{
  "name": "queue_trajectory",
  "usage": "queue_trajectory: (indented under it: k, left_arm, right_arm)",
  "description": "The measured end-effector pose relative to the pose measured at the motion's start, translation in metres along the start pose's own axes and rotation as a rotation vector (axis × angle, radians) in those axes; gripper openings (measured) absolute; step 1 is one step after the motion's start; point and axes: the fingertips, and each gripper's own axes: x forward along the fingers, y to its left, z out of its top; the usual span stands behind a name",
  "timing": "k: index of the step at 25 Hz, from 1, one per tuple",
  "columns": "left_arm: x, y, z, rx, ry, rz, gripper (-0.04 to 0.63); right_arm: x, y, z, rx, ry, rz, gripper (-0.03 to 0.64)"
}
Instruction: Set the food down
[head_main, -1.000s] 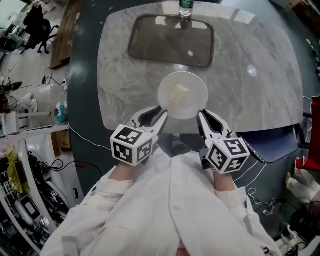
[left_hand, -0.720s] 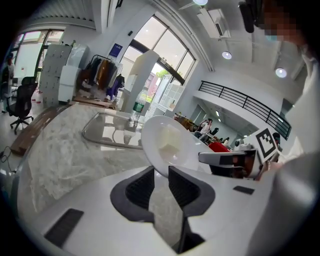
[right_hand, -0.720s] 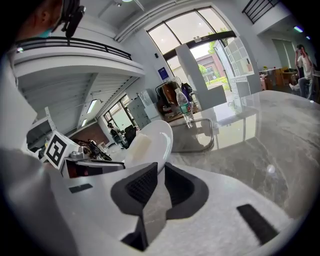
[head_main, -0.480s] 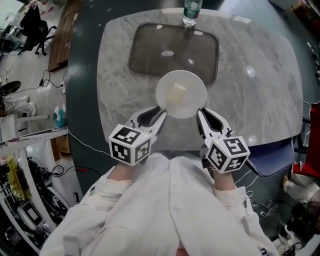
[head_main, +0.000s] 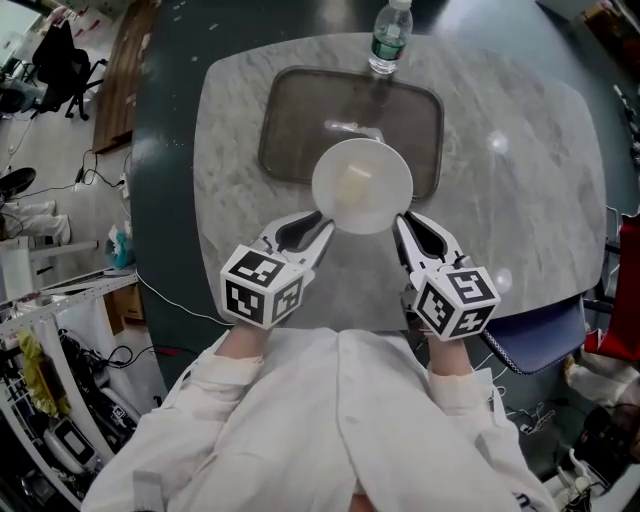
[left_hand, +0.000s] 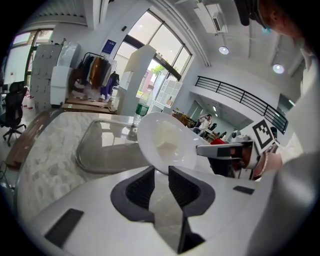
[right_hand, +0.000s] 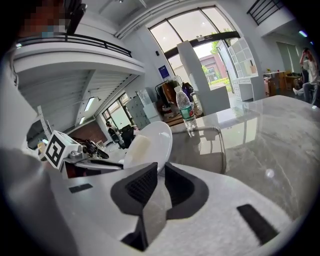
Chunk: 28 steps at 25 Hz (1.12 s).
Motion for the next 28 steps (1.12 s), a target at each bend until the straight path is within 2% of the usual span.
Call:
queue_trajectory:
  k: [16,28]
  left_arm:
    - [0.054,0.054,0.038,0.041,0.033,-0.003,0.087]
    - [0.082,0.082,0.044,0.046,0.085,-0.026,0.087]
  right_arm:
    - [0.070,-0.039,0.024,0.024,0.029,-0.035,0.040]
    - [0.108,-0.062,0.016,0.067,0.119,-0.039,0.040]
